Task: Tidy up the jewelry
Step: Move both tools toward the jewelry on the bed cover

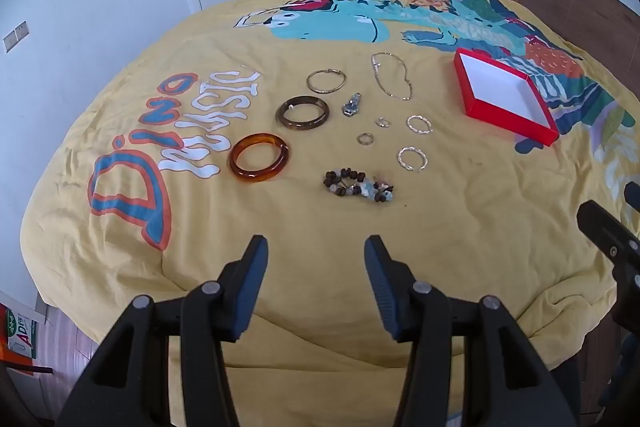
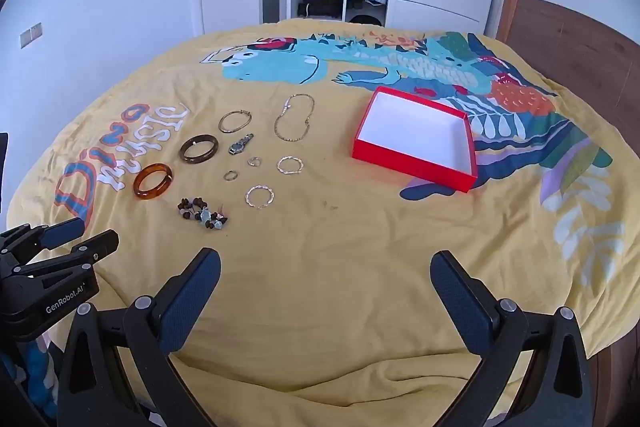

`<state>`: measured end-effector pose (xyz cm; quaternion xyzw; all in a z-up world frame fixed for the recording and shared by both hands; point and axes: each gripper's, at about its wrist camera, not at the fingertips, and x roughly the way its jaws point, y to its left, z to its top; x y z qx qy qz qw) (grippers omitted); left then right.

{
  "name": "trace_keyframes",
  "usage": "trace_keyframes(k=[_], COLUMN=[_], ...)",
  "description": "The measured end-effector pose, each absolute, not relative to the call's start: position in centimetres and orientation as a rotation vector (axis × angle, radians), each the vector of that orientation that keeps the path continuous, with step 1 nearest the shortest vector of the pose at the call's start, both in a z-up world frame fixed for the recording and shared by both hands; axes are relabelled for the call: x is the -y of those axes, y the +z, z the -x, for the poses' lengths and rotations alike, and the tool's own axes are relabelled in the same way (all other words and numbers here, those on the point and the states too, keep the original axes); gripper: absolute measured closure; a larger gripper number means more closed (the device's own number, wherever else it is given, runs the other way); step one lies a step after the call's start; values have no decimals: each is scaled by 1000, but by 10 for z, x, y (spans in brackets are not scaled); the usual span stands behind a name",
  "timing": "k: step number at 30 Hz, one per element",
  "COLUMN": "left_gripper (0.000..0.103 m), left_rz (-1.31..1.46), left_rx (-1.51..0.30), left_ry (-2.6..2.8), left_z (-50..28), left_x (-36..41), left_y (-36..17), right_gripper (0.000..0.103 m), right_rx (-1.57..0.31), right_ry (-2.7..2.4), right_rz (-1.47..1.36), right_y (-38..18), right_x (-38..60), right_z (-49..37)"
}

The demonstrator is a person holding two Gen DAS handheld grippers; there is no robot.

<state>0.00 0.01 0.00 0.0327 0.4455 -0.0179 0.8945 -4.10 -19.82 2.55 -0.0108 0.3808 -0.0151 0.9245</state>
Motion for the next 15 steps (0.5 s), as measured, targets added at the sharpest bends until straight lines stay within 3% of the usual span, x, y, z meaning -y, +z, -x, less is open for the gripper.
trace_keyframes(k=[15], left_gripper=[55], left_rz=[-59], left_rx=[-924], left_ry=[-34], left_z=[0], left_x=[0], left_y=[0], right_gripper=[0], right_rx=[-791], right_ry=[-24], right_rz=[43], right_y=[22], right_x=[192], right_z=[39])
